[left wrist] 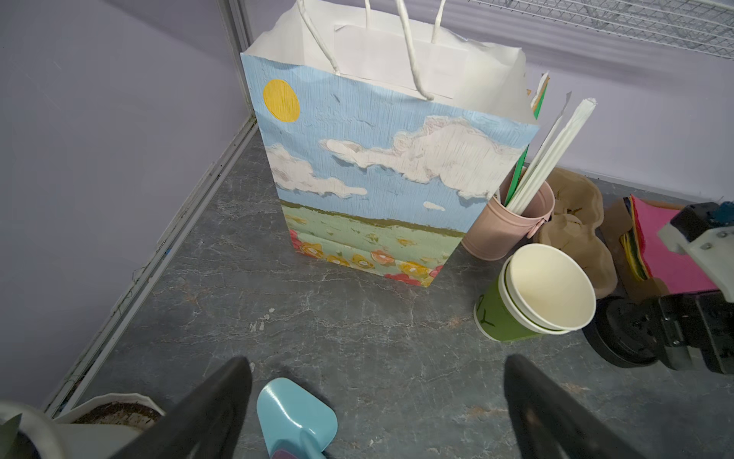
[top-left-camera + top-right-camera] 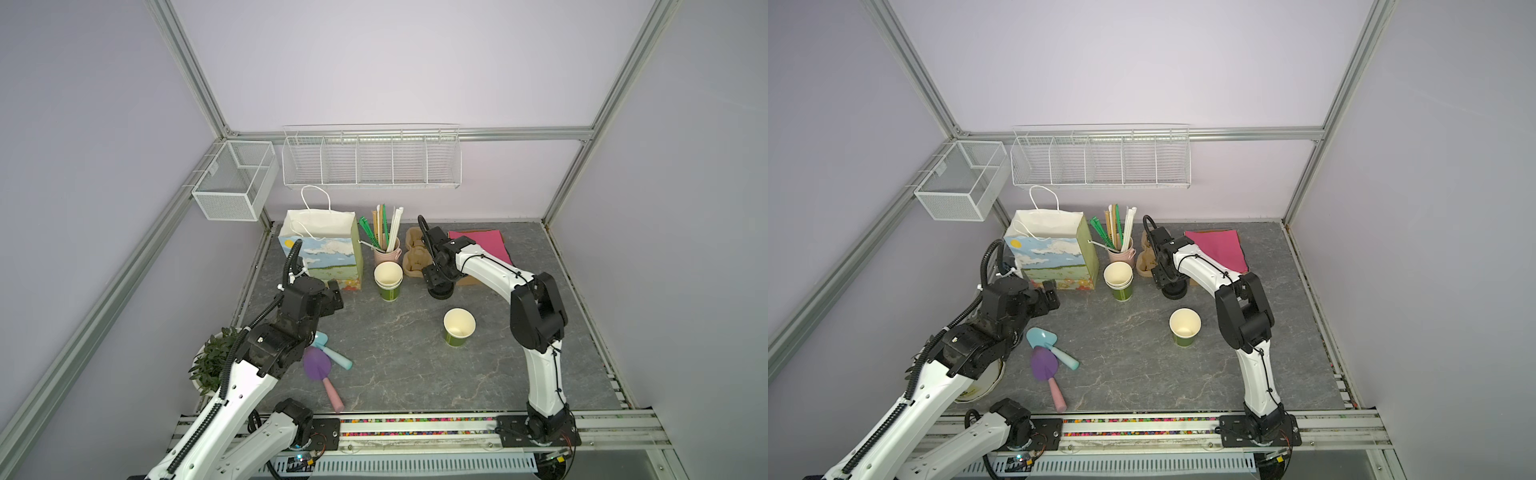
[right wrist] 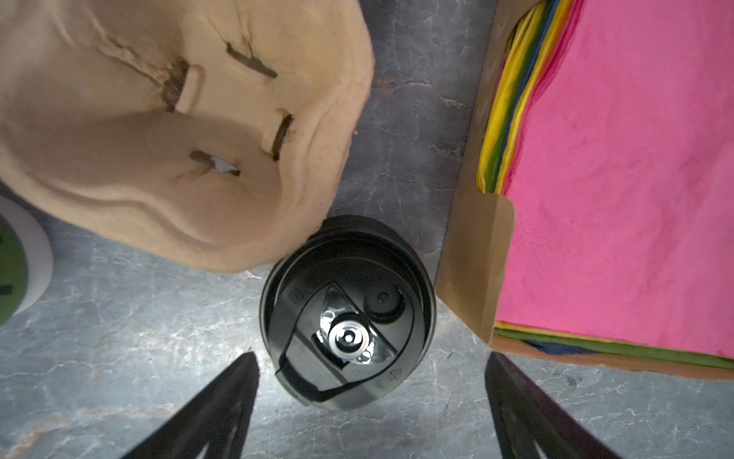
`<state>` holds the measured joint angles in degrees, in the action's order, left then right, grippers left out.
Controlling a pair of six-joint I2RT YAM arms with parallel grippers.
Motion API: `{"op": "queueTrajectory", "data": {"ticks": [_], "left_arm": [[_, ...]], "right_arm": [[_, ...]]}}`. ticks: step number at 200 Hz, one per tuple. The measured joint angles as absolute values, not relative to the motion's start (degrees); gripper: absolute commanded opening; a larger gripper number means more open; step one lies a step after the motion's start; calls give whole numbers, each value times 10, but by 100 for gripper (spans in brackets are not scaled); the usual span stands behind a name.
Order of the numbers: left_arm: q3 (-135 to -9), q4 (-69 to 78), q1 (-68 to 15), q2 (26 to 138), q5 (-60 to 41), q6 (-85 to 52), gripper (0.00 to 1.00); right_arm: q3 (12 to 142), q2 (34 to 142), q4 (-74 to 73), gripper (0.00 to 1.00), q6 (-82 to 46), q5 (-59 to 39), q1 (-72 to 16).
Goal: Pack the takeout coffee
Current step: 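Move the right gripper over the black cup lid beside the carrier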
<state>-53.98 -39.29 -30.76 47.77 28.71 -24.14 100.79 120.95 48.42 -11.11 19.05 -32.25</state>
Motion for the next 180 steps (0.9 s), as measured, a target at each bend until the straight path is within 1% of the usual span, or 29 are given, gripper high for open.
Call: {"op": "queueTrajectory", "data": {"ticks": [32, 116, 180], "left_arm": [[-540, -393, -305, 478, 287, -239, 99], [-539, -393, -303, 478, 287, -237, 99], [-536, -393, -298, 478, 287, -237, 99]], "right_arm": [[1008, 1213, 484, 94, -109, 193, -322], [1006, 1230, 475, 87, -106, 186, -323], [1001, 1230, 469, 90, -106, 186, -325]]}}
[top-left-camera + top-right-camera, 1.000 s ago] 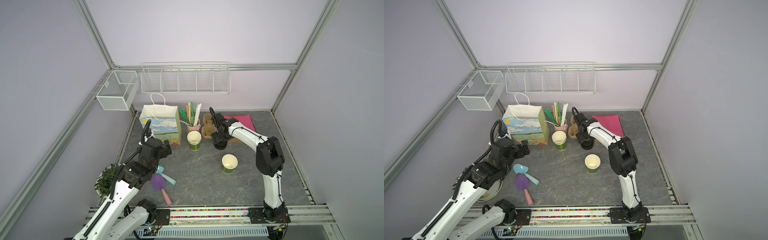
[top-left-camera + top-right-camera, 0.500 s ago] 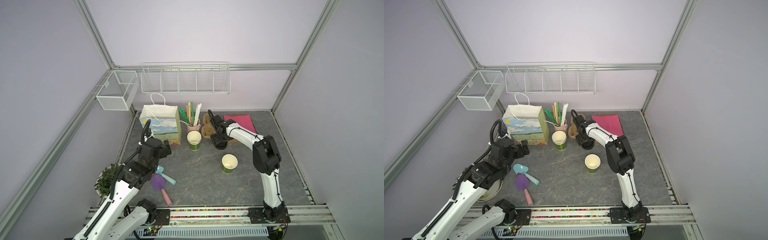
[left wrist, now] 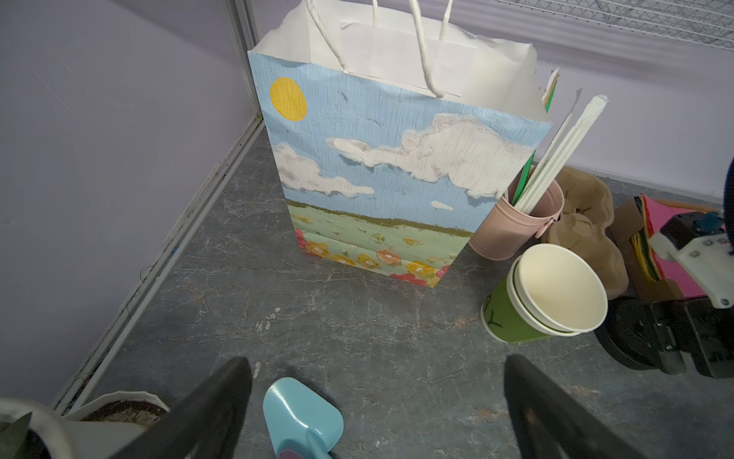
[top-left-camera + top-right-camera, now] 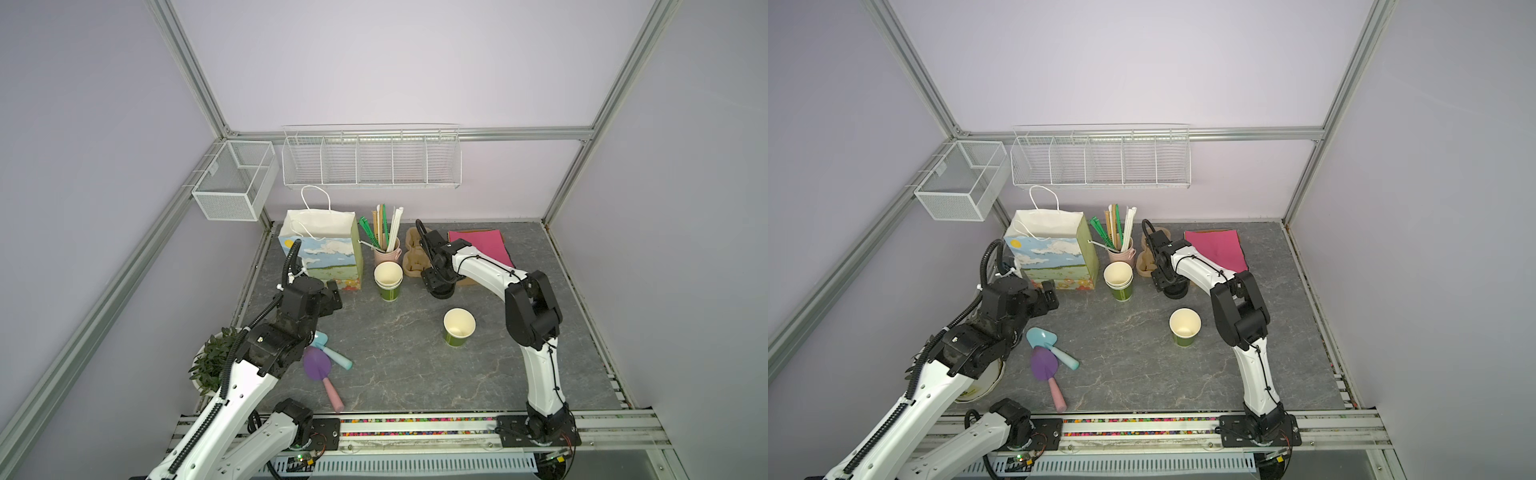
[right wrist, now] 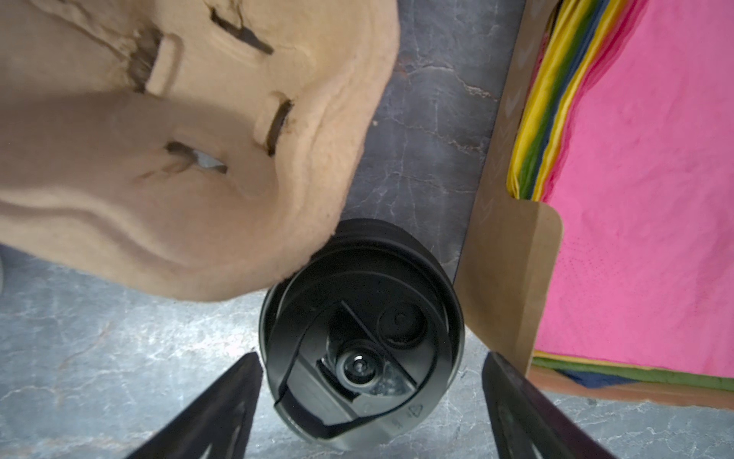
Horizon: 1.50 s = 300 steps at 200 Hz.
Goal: Pack the takeout coffee
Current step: 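Move the right gripper over the black cup lid beside the carrier, then lower the right gripper and grasp the black cup lid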
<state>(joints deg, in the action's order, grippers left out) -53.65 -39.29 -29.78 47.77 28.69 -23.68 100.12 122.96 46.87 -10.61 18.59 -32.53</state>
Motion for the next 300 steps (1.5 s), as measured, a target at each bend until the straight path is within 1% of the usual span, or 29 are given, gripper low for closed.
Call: {"op": "queueTrajectory", "data": {"ticks": [39, 68, 98, 186, 252, 300], "left_arm": [[-536, -393, -295, 478, 287, -237, 99], [-536, -393, -295, 477, 287, -237, 99], [-536, -393, -295, 476, 287, -237, 99], [-536, -393, -292, 476, 287, -237, 99], [-536, -393, -289, 476, 287, -237, 99], [-536, -393, -289, 476, 286, -237, 99]], "right_arm": [[976, 1224, 453, 91, -103, 187, -331], [965, 1214, 445, 89, -98, 191, -333], [964, 1214, 440, 86, -94, 202, -333], [964, 1214, 438, 86, -81, 217, -342], [964, 1214, 438, 82, -74, 224, -347], [964, 1215, 438, 83, -74, 227, -347]]}}
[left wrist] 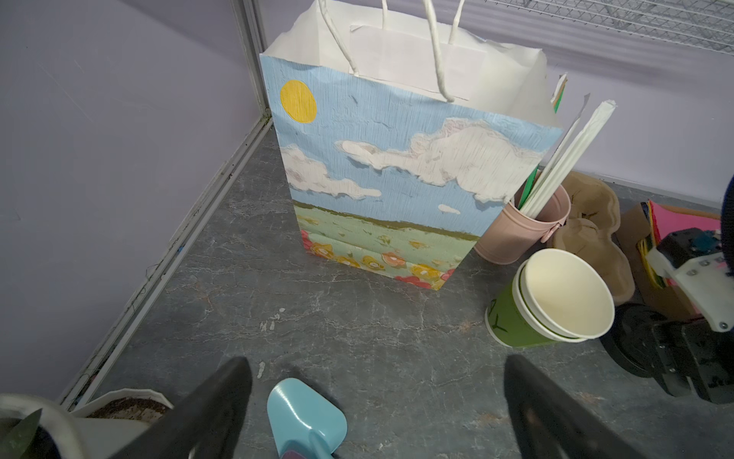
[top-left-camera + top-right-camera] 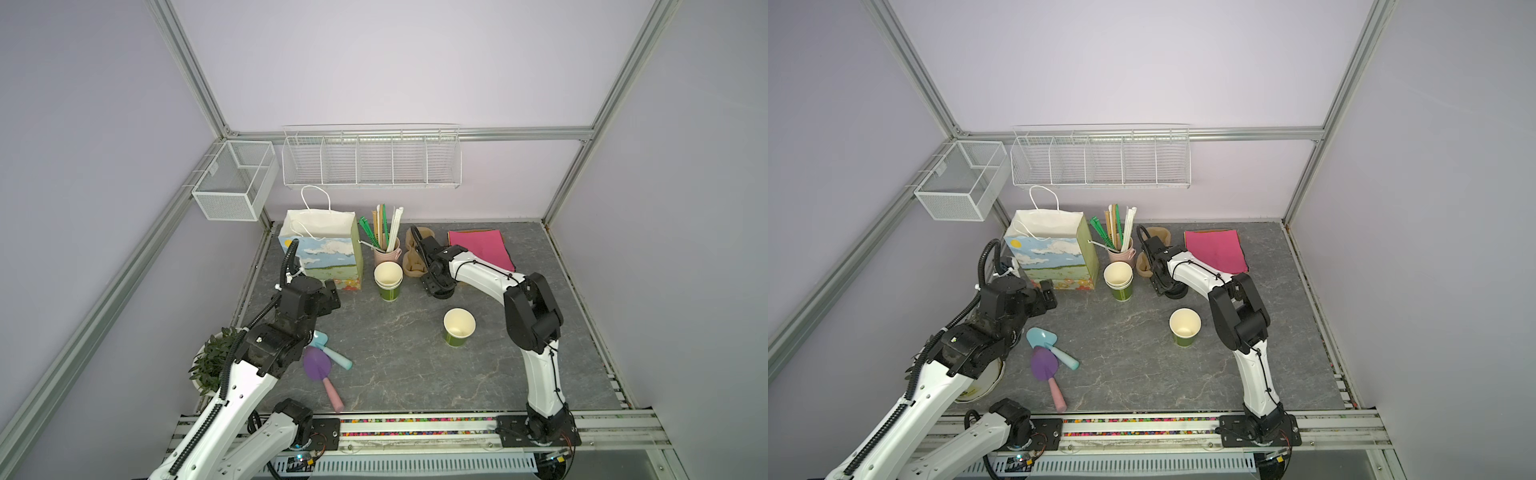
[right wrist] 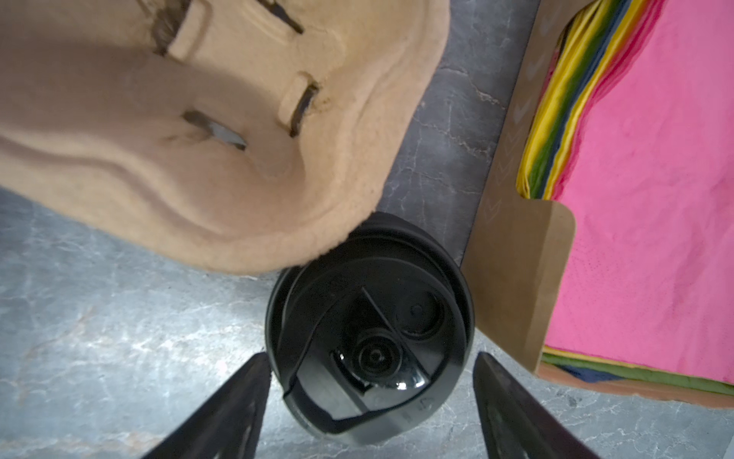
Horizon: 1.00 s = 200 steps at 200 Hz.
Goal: Pack the takeout coffee
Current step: 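Lower the right gripper and grasp the black cup lid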
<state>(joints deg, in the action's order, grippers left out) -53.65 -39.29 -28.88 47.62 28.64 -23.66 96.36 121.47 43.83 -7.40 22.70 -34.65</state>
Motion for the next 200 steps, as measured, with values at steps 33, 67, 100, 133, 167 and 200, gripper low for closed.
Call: {"op": "queueTrajectory", "data": {"ticks": [33, 67, 100, 133, 167, 200], "left_arm": [[-536, -393, -289, 476, 286, -236, 99], [-536, -393, -289, 476, 286, -235, 99], [-536, -393, -289, 476, 286, -235, 99], [-536, -393, -288, 476, 286, -235, 99], [-536, -393, -286, 477, 285, -235, 99], [-536, -393, -285, 481, 283, -235, 99]], "right_arm": [[964, 1220, 438, 82, -73, 227, -347], [964, 1221, 439, 78, -72, 227, -347], [964, 1221, 439, 73, -71, 227, -347], [964, 1221, 439, 72, -70, 227, -347], [961, 1213, 440, 72, -71, 221, -347], [955, 1181, 440, 73, -73, 211, -347]]}}
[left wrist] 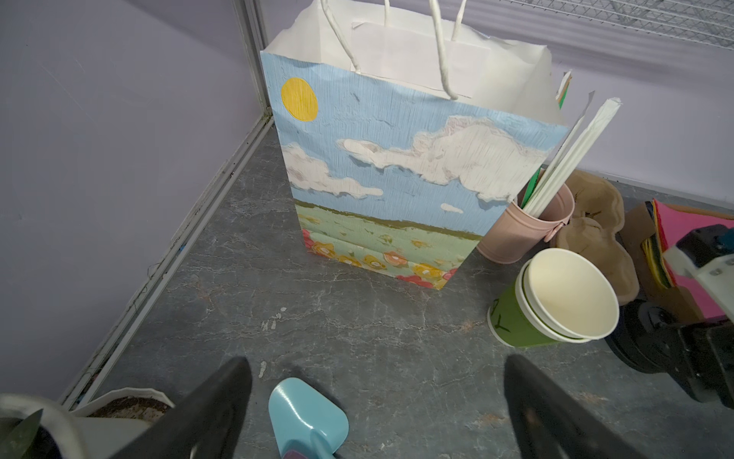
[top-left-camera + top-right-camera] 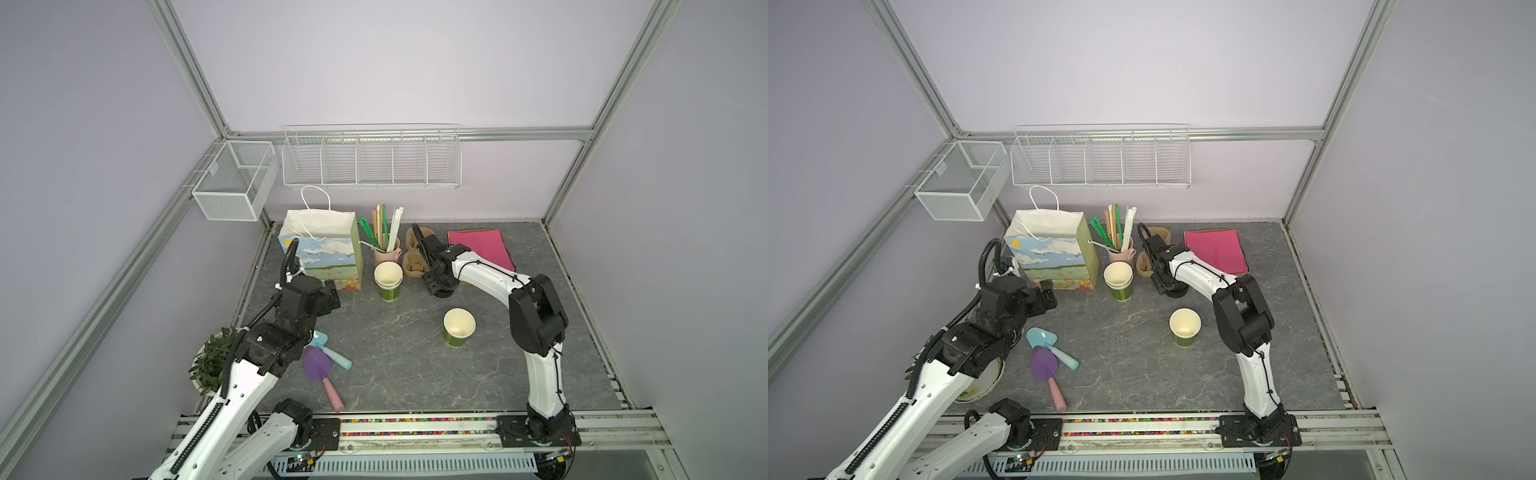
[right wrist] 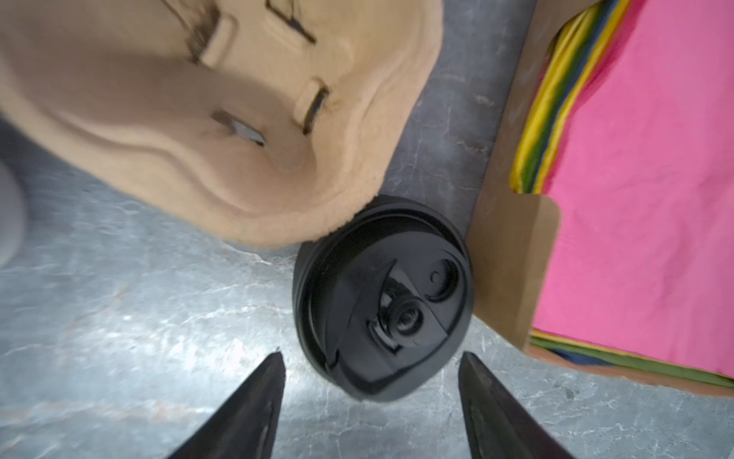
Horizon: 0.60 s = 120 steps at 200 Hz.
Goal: Pack the takeout coffee
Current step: 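Lower the right gripper and grasp the black cup lid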
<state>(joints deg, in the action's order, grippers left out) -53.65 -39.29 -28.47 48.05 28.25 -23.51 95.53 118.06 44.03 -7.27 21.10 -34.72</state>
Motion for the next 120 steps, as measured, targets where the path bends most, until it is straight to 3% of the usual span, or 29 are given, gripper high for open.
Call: {"op": "queueTrajectory", "data": {"ticks": [45, 120], "left_arm": [[-536, -393, -284, 481, 280, -235, 99], [-536, -393, -284, 482, 272, -235, 99]], "right_arm": [[954, 1164, 439, 85, -81, 185, -339], [951, 1167, 441, 89, -112, 104, -289]]}}
